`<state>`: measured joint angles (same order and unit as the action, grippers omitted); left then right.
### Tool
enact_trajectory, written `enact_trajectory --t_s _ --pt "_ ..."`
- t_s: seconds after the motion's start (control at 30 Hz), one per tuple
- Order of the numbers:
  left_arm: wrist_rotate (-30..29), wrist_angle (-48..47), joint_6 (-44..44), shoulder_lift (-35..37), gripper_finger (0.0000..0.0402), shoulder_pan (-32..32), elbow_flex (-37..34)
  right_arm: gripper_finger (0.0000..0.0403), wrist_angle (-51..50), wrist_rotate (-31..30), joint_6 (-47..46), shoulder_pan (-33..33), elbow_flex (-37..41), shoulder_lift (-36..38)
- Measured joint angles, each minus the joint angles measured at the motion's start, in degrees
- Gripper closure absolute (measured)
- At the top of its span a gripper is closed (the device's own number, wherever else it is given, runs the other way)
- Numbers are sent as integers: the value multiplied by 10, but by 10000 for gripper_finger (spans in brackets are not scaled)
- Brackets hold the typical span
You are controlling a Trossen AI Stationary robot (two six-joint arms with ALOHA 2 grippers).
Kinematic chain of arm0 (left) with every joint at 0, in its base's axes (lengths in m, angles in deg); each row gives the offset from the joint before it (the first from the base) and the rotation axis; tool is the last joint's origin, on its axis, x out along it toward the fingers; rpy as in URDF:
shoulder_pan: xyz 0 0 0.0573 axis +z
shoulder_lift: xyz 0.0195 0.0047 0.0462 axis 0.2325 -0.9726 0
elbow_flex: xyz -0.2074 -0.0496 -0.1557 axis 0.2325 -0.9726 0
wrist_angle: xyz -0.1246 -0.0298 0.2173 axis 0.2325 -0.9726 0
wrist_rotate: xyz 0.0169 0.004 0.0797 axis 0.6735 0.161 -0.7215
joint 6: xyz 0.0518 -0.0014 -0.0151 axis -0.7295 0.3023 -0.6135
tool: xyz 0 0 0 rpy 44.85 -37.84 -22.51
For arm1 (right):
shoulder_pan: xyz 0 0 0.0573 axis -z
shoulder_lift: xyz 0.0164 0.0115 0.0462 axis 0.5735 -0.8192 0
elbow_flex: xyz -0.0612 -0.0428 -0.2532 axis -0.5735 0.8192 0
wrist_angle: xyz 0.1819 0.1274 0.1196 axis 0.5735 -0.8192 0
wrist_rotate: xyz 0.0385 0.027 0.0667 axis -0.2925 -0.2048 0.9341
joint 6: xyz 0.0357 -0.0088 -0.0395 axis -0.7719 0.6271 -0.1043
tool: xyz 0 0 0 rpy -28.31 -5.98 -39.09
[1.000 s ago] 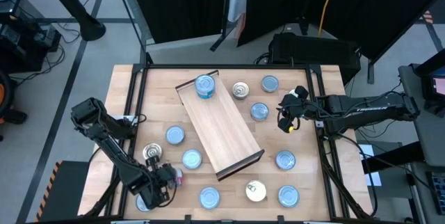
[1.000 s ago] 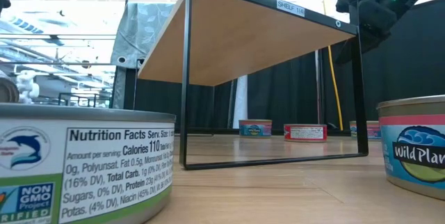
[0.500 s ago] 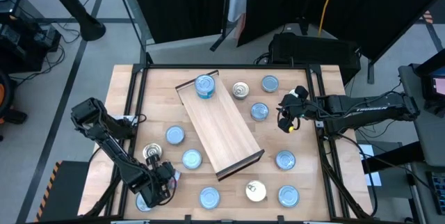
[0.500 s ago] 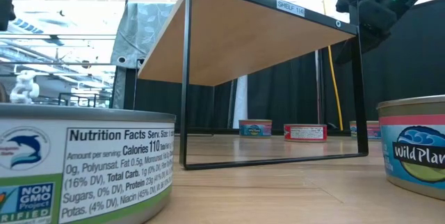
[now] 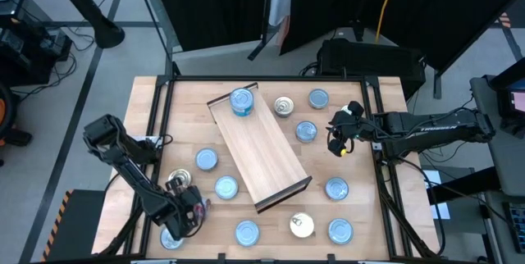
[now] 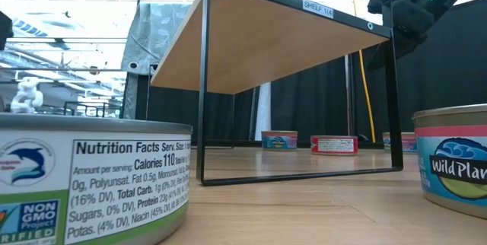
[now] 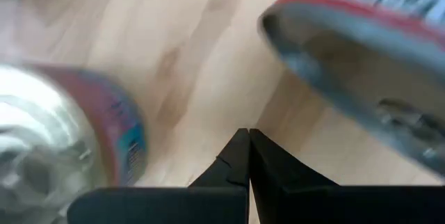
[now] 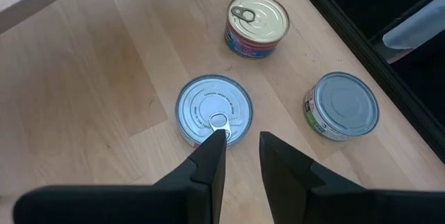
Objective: Stack canned seafood by type on shelf
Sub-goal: Put the red tuna can on the shelf
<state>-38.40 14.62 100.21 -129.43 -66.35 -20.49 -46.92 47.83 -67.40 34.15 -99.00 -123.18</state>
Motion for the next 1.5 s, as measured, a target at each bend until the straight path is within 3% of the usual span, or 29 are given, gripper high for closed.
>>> enact_trajectory --t_s 0.17,0.33,0.43,0.53,0.67,0.9,1.03,1.27,1.5 --pt "3 -106 36 30 398 0 44 323 0 0 0 0 0 0" --pt "-8 -232 126 68 398 0 121 323 0 0 -3 0 0 0" --pt "-59 -263 209 83 398 -5 163 323 0 0 -7 0 0 0" --pt "-132 -212 268 85 390 -14 187 323 0 0 -9 0 0 0" --pt "-138 -143 263 76 339 -7 188 323 0 0 -9 0 0 0" --pt "-87 -221 318 37 214 4 188 323 0 0 -9 0 0 0" --pt "-78 -200 339 19 161 5 188 323 2 -4 4 0 0 0" --pt "-81 -191 374 -11 107 4 188 323 53 -6 51 4 0 0" --pt "-108 -189 374 -40 86 18 189 323 132 -6 82 25 0 0"
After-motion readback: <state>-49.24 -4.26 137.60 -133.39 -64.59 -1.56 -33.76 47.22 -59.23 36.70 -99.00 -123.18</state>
